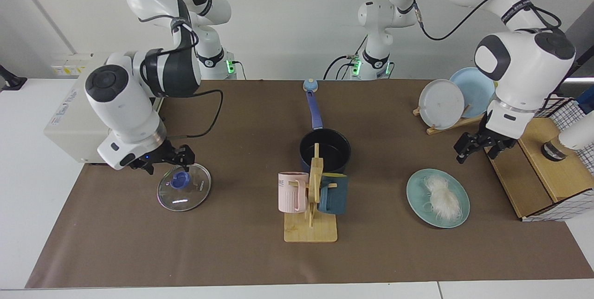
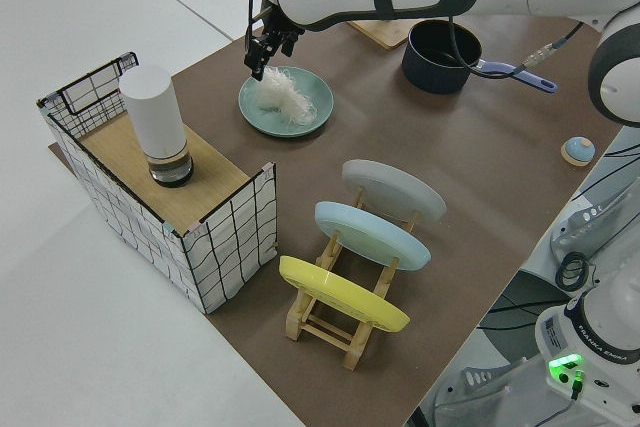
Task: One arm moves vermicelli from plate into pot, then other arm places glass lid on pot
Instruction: 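Move the left gripper to the vermicelli on the light-blue plate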
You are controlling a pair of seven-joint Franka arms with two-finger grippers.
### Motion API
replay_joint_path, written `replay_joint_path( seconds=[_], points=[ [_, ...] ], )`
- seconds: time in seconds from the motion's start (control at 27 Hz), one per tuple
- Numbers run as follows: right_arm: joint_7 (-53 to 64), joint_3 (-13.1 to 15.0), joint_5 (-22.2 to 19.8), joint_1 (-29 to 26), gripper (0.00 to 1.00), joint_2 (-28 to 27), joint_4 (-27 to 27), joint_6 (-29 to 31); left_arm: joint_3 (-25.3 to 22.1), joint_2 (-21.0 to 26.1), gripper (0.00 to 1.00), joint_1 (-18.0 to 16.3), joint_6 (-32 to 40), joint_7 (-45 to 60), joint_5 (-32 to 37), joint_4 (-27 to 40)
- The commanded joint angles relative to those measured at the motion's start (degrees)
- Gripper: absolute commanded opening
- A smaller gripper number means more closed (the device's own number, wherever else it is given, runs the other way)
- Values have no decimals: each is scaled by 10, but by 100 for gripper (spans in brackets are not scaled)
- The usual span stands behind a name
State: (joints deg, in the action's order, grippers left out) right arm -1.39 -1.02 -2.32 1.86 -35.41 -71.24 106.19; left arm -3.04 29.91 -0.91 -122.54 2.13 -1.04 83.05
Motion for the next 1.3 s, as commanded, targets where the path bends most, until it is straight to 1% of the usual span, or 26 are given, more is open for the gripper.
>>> replay_joint_path(
  seconds=[0.0, 0.15, 0.22, 0.33, 0.52, 0.63, 0.74, 0.78, 0.81, 0.89, 0.93, 1.04, 1.15, 1.26],
  points=[
    [-16, -6, -5, -11, 99, 33, -92, 65, 0, 20, 100, 8, -37, 23, -3, -13],
    [-17, -5, -5, -24, 99, 34, -117, 80, 1, 30, 100, 13, -58, 12, 3, 10],
    [-18, -5, -5, -25, 99, 37, -127, 81, 1, 24, 100, 14, -59, -19, 3, 31],
    [-18, -5, -4, -26, 99, 39, -137, 81, 1, 23, 100, 15, -61, -69, 2, 42],
    [-19, -5, -1, -26, 99, 46, -160, 83, 1, 24, 100, 17, -96, -66, -2, 68],
    [-21, -5, 1, -26, 99, 58, -190, 106, 1, 28, 100, 18, -119, -62, -5, 83],
    [-26, -5, 0, -25, 99, 70, -221, 135, 1, 36, 100, 19, -166, -35, -5, 103],
    [-26, -5, 0, -25, 99, 75, -231, 144, 1, 37, 95, 19, -178, -21, -5, 103],
    [-25, -5, 0, -26, 99, 77, -238, 152, 1, 37, 74, 16, -173, -9, -5, 96],
    [-20, -5, 0, -26, 99, 78, -243, 156, 1, 36, 9, 14, -151, 2, -7, 84],
    [-19, -5, 0, -26, 99, 79, -245, 156, 2, 34, 0, 12, -128, 1, -7, 76],
    [-18, -5, 0, -26, 99, 80, -246, 155, 3, 30, 0, 9, -79, -1, -7, 53],
    [-18, -5, 0, -27, 99, 81, -247, 155, 3, 17, 0, 10, -64, 0, -6, 48],
    [-19, -5, 0, -27, 99, 87, -259, 156, 3, -14, 0, 14, -32, 2, -5, 45]
  ],
)
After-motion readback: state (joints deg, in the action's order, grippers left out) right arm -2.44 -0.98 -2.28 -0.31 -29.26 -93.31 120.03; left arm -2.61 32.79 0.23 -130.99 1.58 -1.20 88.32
